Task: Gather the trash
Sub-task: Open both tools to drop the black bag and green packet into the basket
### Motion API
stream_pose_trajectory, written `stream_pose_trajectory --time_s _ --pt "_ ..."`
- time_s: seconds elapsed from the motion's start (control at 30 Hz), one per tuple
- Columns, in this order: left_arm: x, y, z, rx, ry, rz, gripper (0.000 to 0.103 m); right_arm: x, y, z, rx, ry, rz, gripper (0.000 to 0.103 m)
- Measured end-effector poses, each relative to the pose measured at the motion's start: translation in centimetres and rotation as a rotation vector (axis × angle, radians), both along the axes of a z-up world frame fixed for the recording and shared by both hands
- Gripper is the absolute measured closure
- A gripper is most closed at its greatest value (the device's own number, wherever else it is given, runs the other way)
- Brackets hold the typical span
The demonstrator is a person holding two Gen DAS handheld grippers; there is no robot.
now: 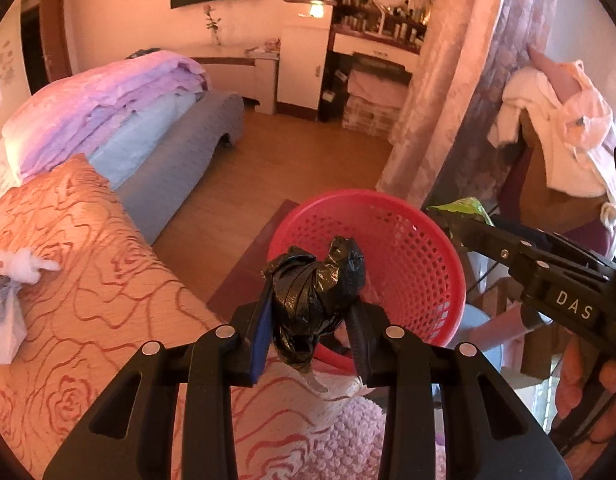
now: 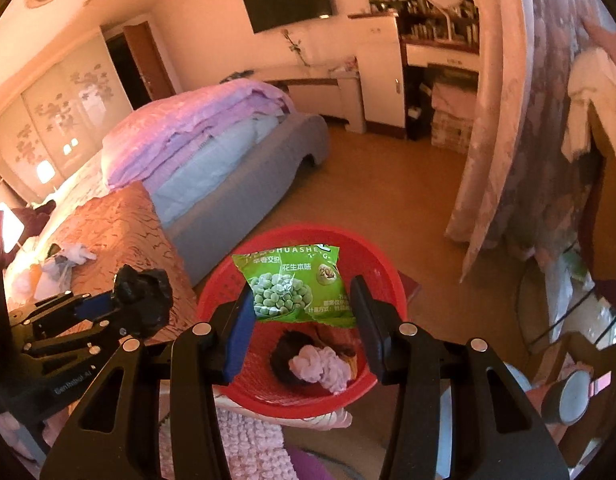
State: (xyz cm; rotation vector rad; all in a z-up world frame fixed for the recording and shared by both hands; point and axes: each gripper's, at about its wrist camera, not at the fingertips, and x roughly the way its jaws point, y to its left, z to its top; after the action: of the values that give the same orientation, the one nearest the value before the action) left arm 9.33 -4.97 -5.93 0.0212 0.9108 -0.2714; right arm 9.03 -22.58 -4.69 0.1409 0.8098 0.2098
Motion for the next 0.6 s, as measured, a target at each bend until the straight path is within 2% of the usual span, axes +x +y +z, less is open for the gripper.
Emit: stream_pose_trajectory --time_s 0.3,0.6 --pt "1.0 -1.3 -2.1 0.013 0.042 -0.034 0.071 1.1 -0.2 -1.9 -0.006 0.055 -0.016 0.057" --pt "1.5 -1.4 -2.8 0.012 0.061 -0.045 0.054 1.6 -0.6 -2.9 0.006 0.095 -0.023 0.056"
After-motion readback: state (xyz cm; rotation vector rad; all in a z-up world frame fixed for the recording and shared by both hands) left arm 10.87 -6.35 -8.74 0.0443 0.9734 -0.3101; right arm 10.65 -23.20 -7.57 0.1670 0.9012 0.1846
